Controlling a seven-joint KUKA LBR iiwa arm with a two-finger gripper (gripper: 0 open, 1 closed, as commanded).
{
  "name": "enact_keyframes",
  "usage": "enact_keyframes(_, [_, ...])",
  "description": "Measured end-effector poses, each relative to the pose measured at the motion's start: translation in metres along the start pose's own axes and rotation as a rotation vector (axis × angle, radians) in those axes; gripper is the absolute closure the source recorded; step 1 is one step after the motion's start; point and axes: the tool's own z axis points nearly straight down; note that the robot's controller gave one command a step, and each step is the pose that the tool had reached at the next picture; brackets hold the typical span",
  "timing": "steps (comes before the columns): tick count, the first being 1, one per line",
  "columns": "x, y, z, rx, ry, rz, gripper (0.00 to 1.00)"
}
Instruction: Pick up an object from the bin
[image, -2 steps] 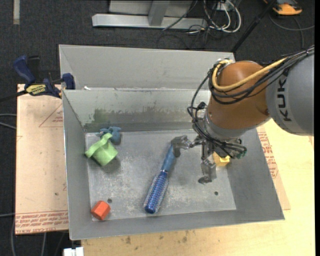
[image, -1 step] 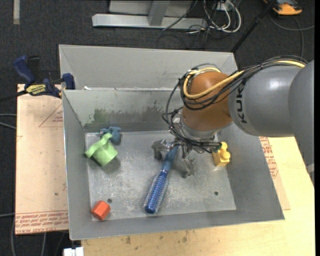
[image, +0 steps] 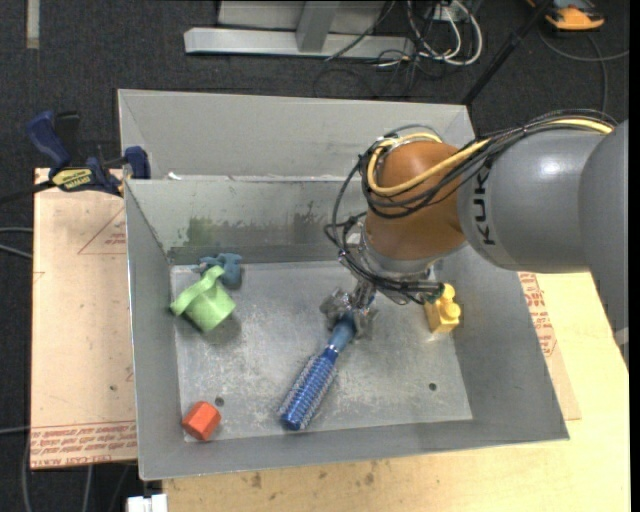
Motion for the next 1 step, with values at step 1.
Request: enact_keyframes(1, [-0.0004,0.0011,-0.1284,0.006,-0.004,-0.014,1.0])
